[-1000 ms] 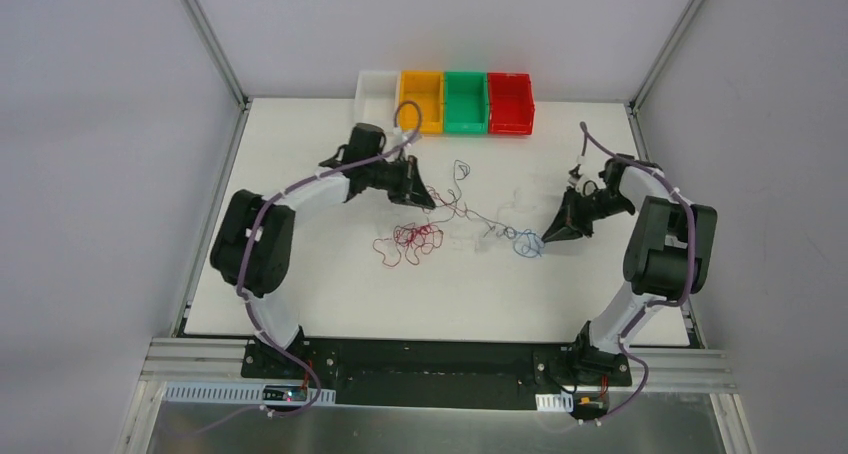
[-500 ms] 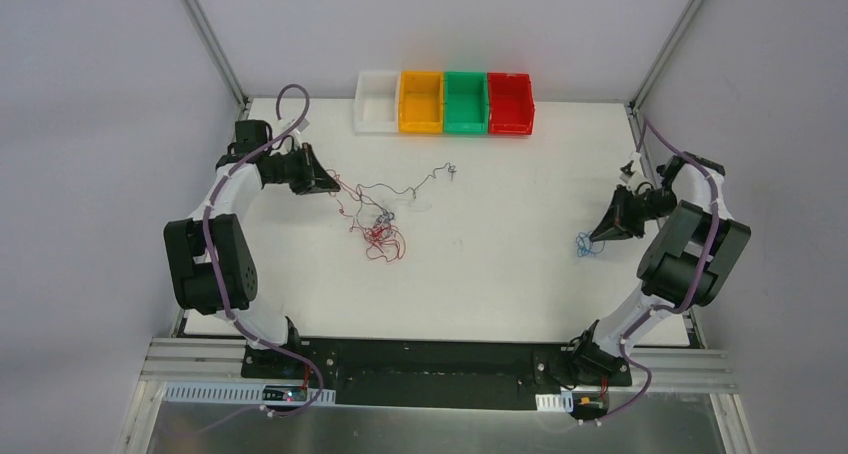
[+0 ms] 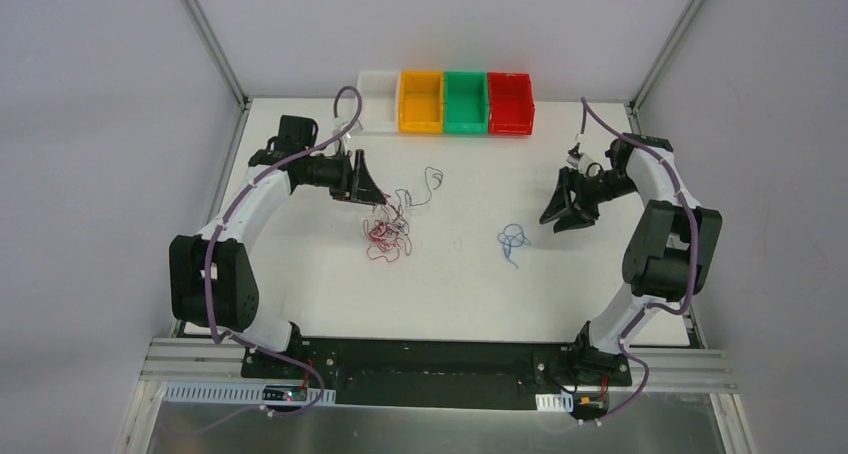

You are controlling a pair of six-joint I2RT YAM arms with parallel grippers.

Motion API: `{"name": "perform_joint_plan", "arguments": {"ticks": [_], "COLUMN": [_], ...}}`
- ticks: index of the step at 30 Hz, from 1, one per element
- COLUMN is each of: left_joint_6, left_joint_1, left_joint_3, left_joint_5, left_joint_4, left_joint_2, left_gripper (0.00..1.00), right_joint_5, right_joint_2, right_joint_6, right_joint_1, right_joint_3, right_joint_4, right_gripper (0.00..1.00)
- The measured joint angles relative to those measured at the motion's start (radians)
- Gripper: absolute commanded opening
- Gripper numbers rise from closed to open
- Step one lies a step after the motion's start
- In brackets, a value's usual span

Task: Untangle the cables

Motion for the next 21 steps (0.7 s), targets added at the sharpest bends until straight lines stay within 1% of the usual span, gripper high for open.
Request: {"name": "perform_joint_plan", "arguments": {"ticks": [4, 6, 8, 10, 12, 14, 16, 19, 21], "left_joint_6": [-0.003, -0.005, -0.011, -0.026, -0.037, -0.052, -0.063, -0.098, -0.128], "left_joint_1": [0.062, 0.087, 0.097, 0.097, 0.097, 0.094, 0.091, 0.065, 0.044], "left_joint_3": [-0.044, -0.082, -0.128, -0.148, -0.151, -0.150, -0.150, -0.155, -0.155], "left_joint_5": [-0.086, -0.137, -0.192, -0.224, -0.235, -0.235, -0.234, -0.231, -0.216], "left_joint_4": [0.005, 0.008, 0.014, 0.031, 0.060, 0.090, 0.113, 0.158, 0.188], "left_joint_2": [-0.011, -0.010, -0.004, 0.025, 0.082, 0.148, 0.209, 0.279, 0.295], "left_gripper": [0.60, 0.58, 0.55, 0.54, 0.58, 0.62, 0.63, 0.60, 0.58], "right_joint_5": [0.052, 0.062, 0.060, 0.047, 0.037, 0.026, 0.024, 0.037, 0.058], "right_joint_2": [-0.012, -0.038, -0.070, -0.080, -0.071, -0.042, 0.006, 0.103, 0.171], "right_joint_6": [0.076, 0.123, 0.183, 0.251, 0.316, 0.388, 0.451, 0.540, 0.579], "right_joint_1": [0.022, 0.055, 0.133, 0.225, 0.309, 0.396, 0.463, 0.562, 0.621], "right_joint_3": [-0.028, -0.058, -0.084, -0.092, -0.093, -0.091, -0.080, -0.053, -0.021], "right_joint_4": [0.114, 0.174, 0.240, 0.311, 0.388, 0.467, 0.535, 0.645, 0.695], "right_gripper": [0.62, 0.62, 0.62, 0.62, 0.65, 0.71, 0.76, 0.77, 0.77]}}
